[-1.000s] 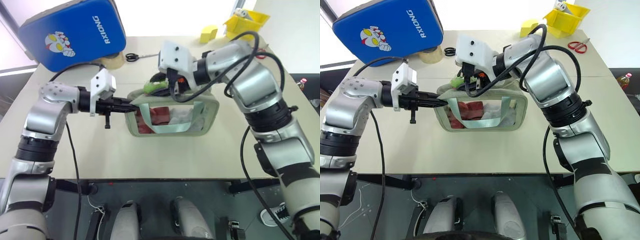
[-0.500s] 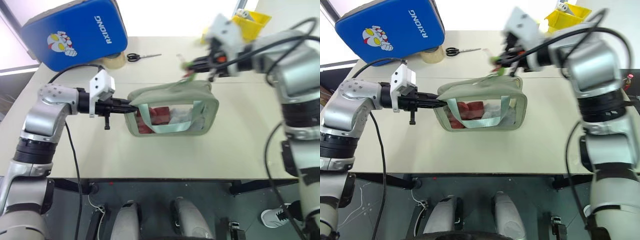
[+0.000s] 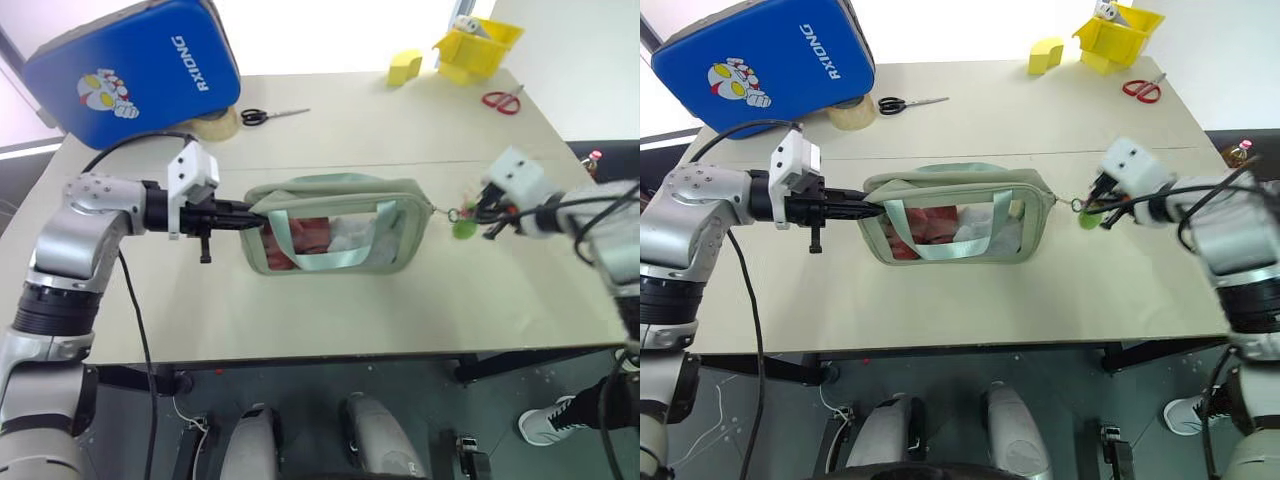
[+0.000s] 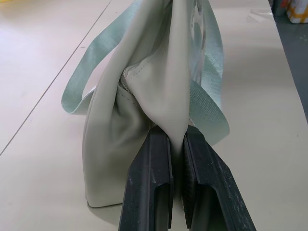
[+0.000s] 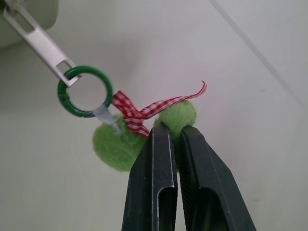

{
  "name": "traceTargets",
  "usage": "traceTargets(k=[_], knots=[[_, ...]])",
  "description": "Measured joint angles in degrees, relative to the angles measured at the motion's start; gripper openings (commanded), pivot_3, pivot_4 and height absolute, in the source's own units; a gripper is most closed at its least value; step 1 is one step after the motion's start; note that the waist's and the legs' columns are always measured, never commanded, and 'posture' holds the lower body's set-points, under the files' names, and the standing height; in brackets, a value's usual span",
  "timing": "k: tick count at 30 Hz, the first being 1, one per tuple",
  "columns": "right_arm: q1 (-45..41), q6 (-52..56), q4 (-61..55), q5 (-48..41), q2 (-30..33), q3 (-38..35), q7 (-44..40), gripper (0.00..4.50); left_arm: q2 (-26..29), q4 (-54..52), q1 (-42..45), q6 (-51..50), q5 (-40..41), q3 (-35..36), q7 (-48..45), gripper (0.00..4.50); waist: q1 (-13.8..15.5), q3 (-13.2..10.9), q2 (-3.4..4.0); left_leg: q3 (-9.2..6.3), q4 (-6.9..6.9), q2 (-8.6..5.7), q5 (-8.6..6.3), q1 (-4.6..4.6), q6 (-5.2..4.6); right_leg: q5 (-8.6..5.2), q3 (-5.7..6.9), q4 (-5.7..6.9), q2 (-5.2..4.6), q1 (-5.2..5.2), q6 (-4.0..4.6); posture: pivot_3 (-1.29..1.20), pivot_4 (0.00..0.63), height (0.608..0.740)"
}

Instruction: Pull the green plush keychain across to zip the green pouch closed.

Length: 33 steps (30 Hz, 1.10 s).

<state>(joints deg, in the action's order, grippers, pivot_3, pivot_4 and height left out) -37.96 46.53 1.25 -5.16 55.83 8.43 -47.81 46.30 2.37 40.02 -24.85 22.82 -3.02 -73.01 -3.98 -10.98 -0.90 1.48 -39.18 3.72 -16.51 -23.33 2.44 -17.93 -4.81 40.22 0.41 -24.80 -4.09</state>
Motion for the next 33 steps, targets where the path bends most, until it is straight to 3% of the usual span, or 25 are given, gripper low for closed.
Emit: traceTargets(k=[9,12,18,19,23,28,29,33], knots=[[2.63,6.08,-5.81,-0.97,-5.48,0.13,3.5,0.08,1.16,-0.53,-0.74,-1.13,0.44,0.43,0.73,0.0,-0.09,0.0,0.01,-0.05,0.01,0.03,0.01,0.03,0.01,0.0,0.01,0.03,0.06,0.0,0.0,0.0,0.15,0.737],[1.41,11.61,-7.91,-6.15,-7.99,-2.78,1.71,1.05,1.69,-0.46,-0.82,-1.13,0.44,0.53,0.77,0.0,-0.05,-0.01,0.03,-0.06,0.01,0.02,0.01,0.02,0.01,0.0,0.01,0.04,0.06,0.0,0.0,0.0,0.15,0.737],[-4.49,15.62,-10.02,-13.63,-4.93,-9.87,-2.25,4.16,1.67,0.62,0.16,-0.38,0.29,0.28,-0.54,0.0,0.4,-0.01,0.02,-0.09,0.01,0.01,0.01,-0.04,0.01,0.0,0.09,-0.05,0.02,0.02,0.0,0.0,0.15,0.737],[-4.61,15.28,-9.78,-13.85,-3.78,-10.58,-2.69,4.49,1.69,1.37,0.83,0.12,0.12,0.17,-0.98,0.0,0.53,-0.01,0.02,-0.08,0.0,0.0,0.01,-0.04,0.01,0.0,0.09,-0.07,0.02,0.02,0.0,0.0,0.15,0.737],[-4.69,11.82,-6.28,-14.19,-1.51,-11.55,-4.1,4.5,1.31,3.0,3.05,0.52,-0.34,-0.69,-2.55,1.66,1.04,-0.01,0.02,-0.05,0.0,-0.02,0.0,-0.05,0.01,0.0,0.07,-0.08,0.0,0.02,0.0,0.0,0.15,0.737],[-4.67,7.02,-6.39,-16.28,-0.38,-11.71,-8.31,4.5,1.09,4.42,6.64,-1.32,1.4,-0.18,-5.28,4.23,1.4,-0.02,0.03,-0.07,0.01,-0.01,0.0,-0.05,0.01,0.0,0.08,-0.08,0.02,0.01,0.0,0.0,0.15,0.737],[-4.53,5.98,-7.04,-17.02,-0.43,-11.85,-9.19,4.5,1.19,4.41,7.25,-1.94,1.96,0.29,-5.7,4.4,1.44,-0.02,0.02,-0.07,0.01,-0.01,0.0,-0.06,0.01,0.0,0.08,-0.08,0.02,0.01,0.0,0.0,0.15,0.737],[-2.23,1.08,-11.41,-20.83,-1.12,-14.86,-12.24,4.5,5.34,3.45,6.07,-4.34,4.79,4.65,-6.69,4.4,1.27,-0.02,0.02,-0.08,0.03,0.02,0.0,-0.06,0.0,0.0,0.08,-0.08,0.02,-0.01,0.0,0.0,0.15,0.737]])
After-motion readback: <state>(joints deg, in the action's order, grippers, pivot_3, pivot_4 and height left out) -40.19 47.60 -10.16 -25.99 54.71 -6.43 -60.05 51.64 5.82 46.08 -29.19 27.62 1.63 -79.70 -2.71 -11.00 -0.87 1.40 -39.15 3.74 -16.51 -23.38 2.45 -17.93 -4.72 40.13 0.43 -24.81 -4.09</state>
